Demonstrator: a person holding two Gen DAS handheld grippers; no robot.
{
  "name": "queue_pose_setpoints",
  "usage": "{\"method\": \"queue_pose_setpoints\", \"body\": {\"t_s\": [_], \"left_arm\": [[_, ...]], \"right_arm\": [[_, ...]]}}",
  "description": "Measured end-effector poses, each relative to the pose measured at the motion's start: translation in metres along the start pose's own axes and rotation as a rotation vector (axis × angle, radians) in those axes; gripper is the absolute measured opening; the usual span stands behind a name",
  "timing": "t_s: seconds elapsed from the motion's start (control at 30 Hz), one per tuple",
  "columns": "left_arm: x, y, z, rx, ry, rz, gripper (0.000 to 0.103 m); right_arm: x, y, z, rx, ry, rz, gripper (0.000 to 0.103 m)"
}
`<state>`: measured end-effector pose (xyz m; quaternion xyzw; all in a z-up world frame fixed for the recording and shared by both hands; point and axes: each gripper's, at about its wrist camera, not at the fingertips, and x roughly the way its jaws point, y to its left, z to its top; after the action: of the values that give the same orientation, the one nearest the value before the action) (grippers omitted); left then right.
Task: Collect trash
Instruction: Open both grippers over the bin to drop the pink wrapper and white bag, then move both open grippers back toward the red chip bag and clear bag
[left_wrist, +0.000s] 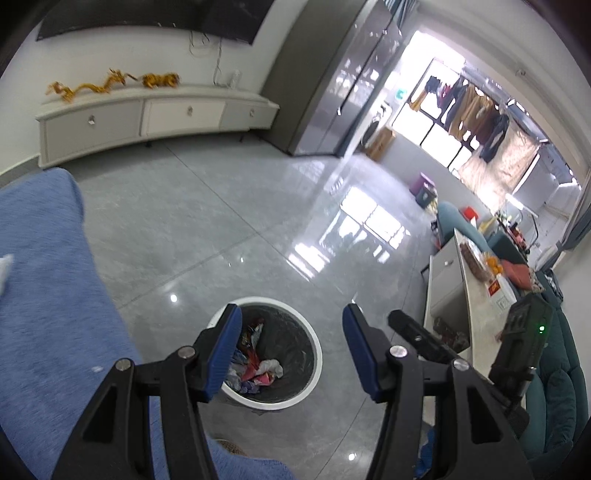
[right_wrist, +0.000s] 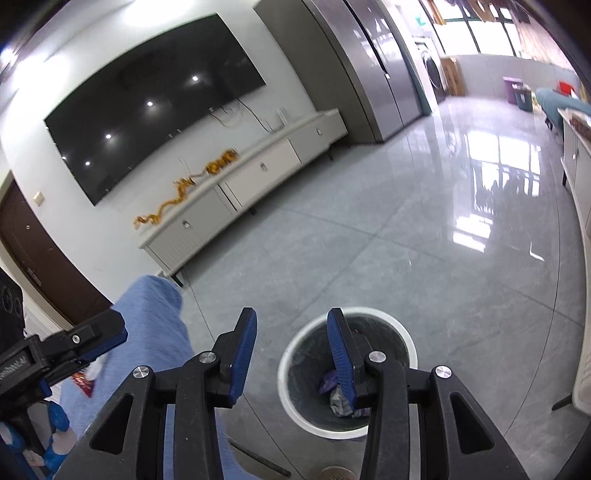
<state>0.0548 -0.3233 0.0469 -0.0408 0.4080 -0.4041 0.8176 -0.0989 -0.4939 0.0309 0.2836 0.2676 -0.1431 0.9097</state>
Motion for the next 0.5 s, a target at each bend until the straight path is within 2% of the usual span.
{"method": "queue_pose_setpoints", "body": {"t_s": [0.23,0.5], "left_arm": [[-0.081,0.013,-0.007,-0.027,-0.132,0.018,0.055],[-0.167,0.045,-0.023,-0.066,-0.282,0.076,0.055]], "right_arm": [[-0.046,0.049,0.005,-0.082,-0.092,0.043,0.042],[-0.086,0.103,0.002,-0.175,-0.167,0.076,0.047]]}}
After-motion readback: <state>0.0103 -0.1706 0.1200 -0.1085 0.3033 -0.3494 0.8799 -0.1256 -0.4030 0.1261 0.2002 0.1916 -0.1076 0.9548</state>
